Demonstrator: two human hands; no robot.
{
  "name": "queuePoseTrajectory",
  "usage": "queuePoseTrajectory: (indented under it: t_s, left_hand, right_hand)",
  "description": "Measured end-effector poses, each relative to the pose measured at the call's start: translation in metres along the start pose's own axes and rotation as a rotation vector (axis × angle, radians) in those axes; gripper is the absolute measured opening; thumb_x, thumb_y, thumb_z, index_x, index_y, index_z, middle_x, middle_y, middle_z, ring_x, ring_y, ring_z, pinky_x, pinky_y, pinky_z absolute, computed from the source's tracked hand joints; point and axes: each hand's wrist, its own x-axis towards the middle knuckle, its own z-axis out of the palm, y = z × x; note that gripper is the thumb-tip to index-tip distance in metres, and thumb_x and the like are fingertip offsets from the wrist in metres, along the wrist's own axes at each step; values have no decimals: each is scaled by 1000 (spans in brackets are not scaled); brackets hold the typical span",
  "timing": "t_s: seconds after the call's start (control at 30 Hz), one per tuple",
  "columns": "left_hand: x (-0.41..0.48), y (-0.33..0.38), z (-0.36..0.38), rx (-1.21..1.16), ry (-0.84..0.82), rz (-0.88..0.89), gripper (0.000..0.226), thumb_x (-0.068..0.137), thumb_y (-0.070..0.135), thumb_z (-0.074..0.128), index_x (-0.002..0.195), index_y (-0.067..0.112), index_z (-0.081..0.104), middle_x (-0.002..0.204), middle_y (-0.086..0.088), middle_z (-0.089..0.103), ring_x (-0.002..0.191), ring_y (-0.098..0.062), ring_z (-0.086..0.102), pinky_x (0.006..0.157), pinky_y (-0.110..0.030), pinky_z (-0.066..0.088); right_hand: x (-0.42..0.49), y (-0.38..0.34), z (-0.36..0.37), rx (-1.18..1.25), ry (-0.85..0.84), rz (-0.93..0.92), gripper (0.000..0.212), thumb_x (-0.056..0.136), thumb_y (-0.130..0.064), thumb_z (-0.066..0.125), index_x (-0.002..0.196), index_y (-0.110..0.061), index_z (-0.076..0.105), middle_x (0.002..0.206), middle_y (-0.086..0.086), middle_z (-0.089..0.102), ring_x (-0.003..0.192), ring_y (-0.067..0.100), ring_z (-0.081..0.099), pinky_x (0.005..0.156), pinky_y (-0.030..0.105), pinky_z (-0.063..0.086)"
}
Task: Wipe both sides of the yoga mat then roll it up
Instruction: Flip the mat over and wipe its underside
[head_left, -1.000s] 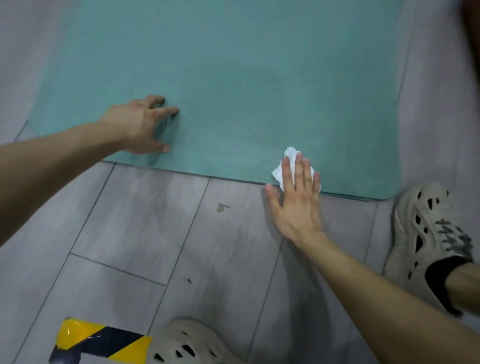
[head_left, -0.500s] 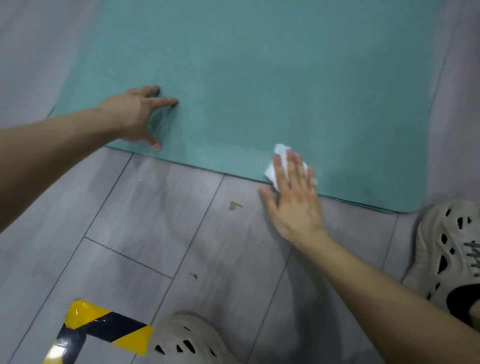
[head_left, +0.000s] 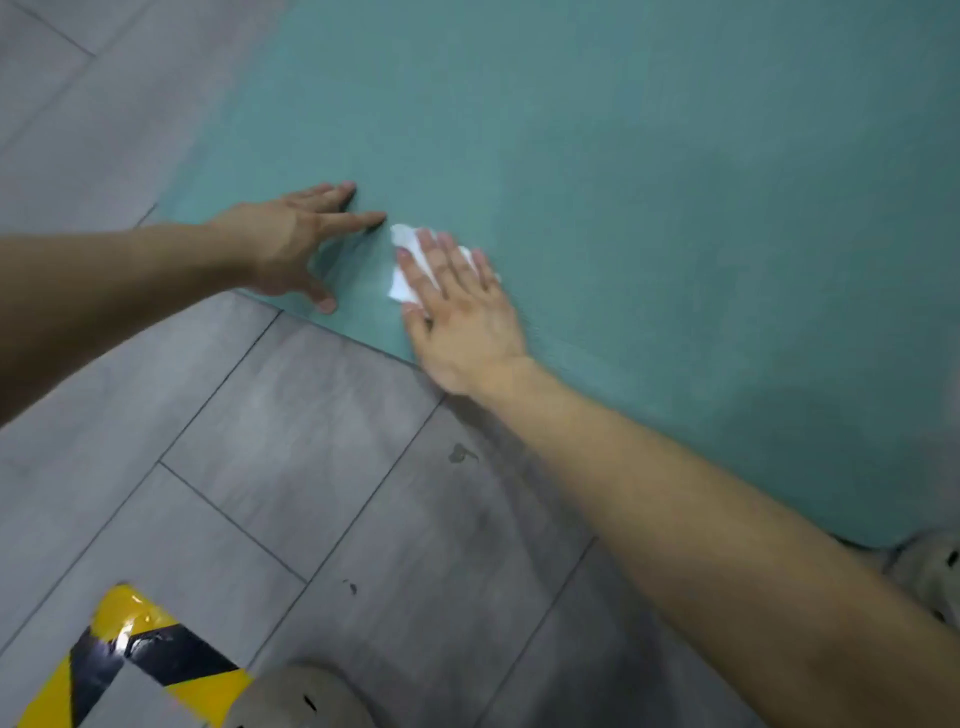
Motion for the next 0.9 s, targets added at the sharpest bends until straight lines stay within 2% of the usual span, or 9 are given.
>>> queuePoseTrajectory:
  t_s: [0.17, 0.27, 0.43, 0.5, 0.57, 0.63, 0.77, 0.83, 0.9]
  left_hand:
    - [0, -1, 3, -55, 28, -3, 128, 64, 39, 100, 164, 44, 21, 176, -6, 8, 162, -25, 12, 129, -41, 19]
    - [-4, -3, 6, -109, 62, -51, 128, 63, 32, 101, 165, 38, 24, 176, 0, 10, 161, -22, 14, 128, -40, 21]
    - [-7, -11, 16, -58, 135, -173, 130, 62, 47, 99, 166, 33, 22, 176, -5, 11, 158, -31, 25, 125, -47, 32]
    - [-5, -14, 16, -60, 141, -212, 132, 60, 54, 99, 166, 36, 21, 175, -6, 13, 156, -34, 28, 121, -51, 37]
    - [-2, -14, 12, -67, 104, -202, 139, 54, 58, 99, 165, 38, 19, 174, -7, 14, 156, -35, 26, 122, -53, 35]
    - [-1, -16, 8, -61, 92, -185, 143, 49, 65, 97, 165, 40, 18, 173, -7, 16, 155, -37, 25, 123, -55, 33]
    - [-3, -21, 9, -32, 110, -172, 142, 48, 74, 93, 164, 45, 16, 173, -5, 18, 153, -37, 27, 120, -57, 35]
    - [-3, -21, 10, -27, 112, -168, 142, 48, 75, 93, 164, 45, 15, 173, -4, 17, 154, -36, 26, 120, -58, 35]
    - [-4, -20, 9, -39, 103, -171, 147, 47, 74, 93, 165, 43, 11, 175, -4, 11, 156, -36, 23, 122, -57, 33]
  right_hand:
    - [-1, 163, -58, -19, 34, 485, 77, 104, -63, 13, 169, -23, 3, 177, 6, -5, 163, 24, -7, 131, 50, -3]
    - [20, 132, -52, 6, 67, 633, 90, 100, -71, 15, 169, -14, 4, 176, 14, -8, 162, 29, -11, 130, 53, -6]
    - [50, -31, -8, 18, -108, 5, 85, 103, -70, 18, 169, -19, 6, 177, 7, -7, 162, 21, -14, 128, 51, -9]
    - [53, -39, -8, 7, -166, -133, 83, 104, -70, 18, 169, -20, 8, 177, 5, -5, 162, 19, -12, 129, 49, -7]
    - [53, 1, -16, 3, -126, -209, 80, 104, -67, 21, 169, -22, 10, 177, 3, 2, 163, 19, -4, 131, 45, -3]
    - [50, 71, -33, 3, -43, -74, 80, 103, -66, 20, 169, -23, 8, 177, 4, 4, 163, 21, 1, 132, 43, -1]
    - [30, 199, -75, -59, 8, 396, 85, 100, -71, 13, 169, -22, 1, 177, 7, -5, 163, 24, -7, 131, 48, -3]
    - [33, 191, -73, -51, 45, 556, 93, 97, -76, 12, 169, -18, 2, 176, 11, -6, 163, 26, -9, 131, 51, -4]
    - [47, 139, -57, -46, 67, 525, 101, 94, -81, 12, 169, -14, 2, 176, 14, -7, 162, 27, -11, 130, 54, -6]
